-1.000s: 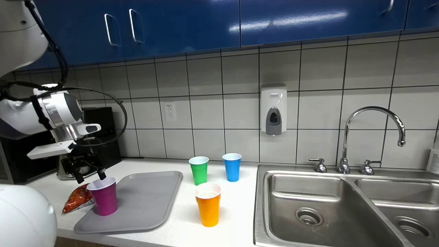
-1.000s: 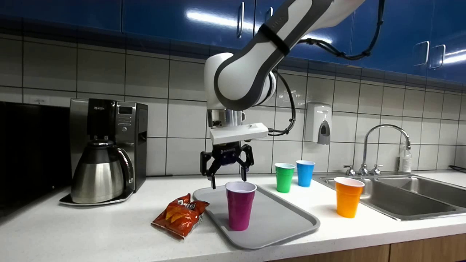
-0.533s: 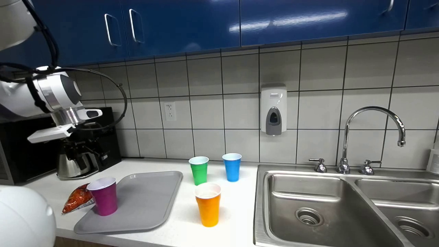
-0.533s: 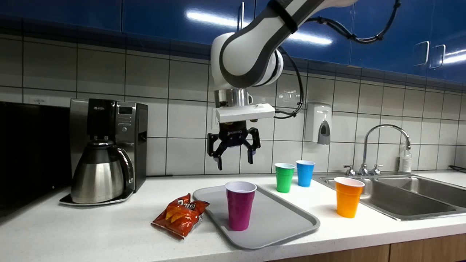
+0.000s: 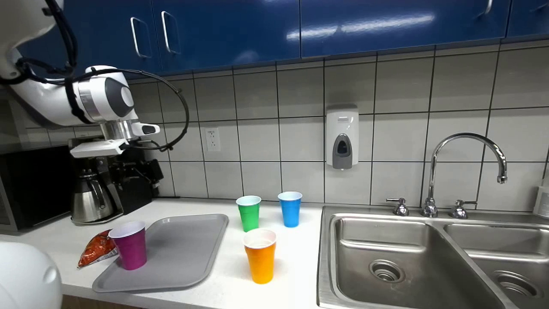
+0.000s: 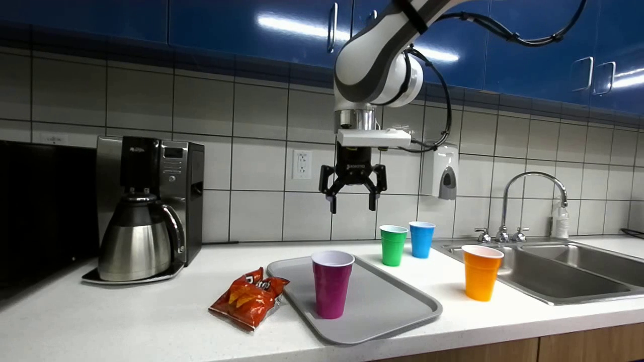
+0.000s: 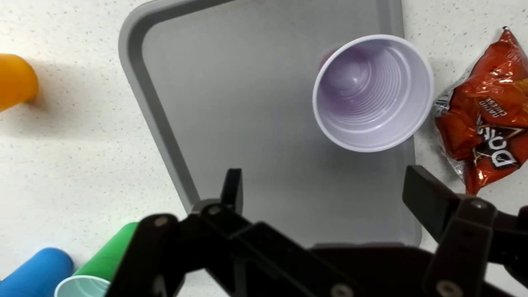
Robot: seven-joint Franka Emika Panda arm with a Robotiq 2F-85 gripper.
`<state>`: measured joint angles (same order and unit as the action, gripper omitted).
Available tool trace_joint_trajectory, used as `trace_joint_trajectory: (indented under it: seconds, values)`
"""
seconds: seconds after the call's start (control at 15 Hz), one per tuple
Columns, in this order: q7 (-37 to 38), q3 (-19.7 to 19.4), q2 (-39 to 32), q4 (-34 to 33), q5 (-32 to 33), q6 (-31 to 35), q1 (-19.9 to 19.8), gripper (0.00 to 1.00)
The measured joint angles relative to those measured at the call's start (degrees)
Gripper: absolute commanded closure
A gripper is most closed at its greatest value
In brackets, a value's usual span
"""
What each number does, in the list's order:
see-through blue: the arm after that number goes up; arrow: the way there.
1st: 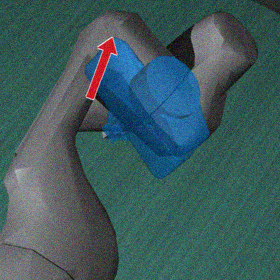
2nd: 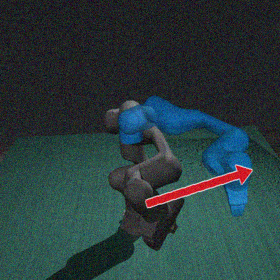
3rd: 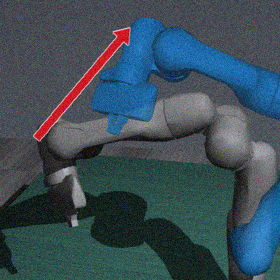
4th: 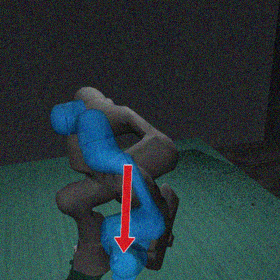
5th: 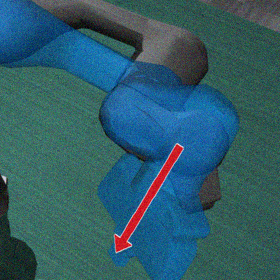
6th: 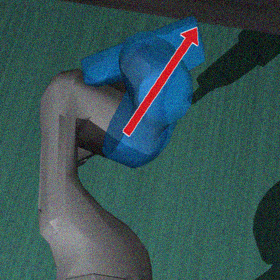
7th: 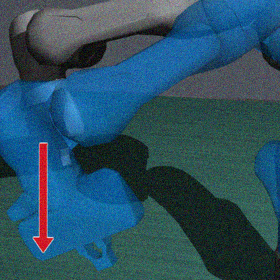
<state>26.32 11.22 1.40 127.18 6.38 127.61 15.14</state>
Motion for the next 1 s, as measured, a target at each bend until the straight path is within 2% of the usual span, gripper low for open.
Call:
trace_joint_trajectory:
  seconds: [0.33, 1.0]
  values:
    - [-7.5, -3.1, 1.2, 0.6, -2.3, -0.9, -3.9, 0.0]
    - [-17.1, -9.1, 4.9, 3.5, -2.4, -3.7, -10.4, 0.0]
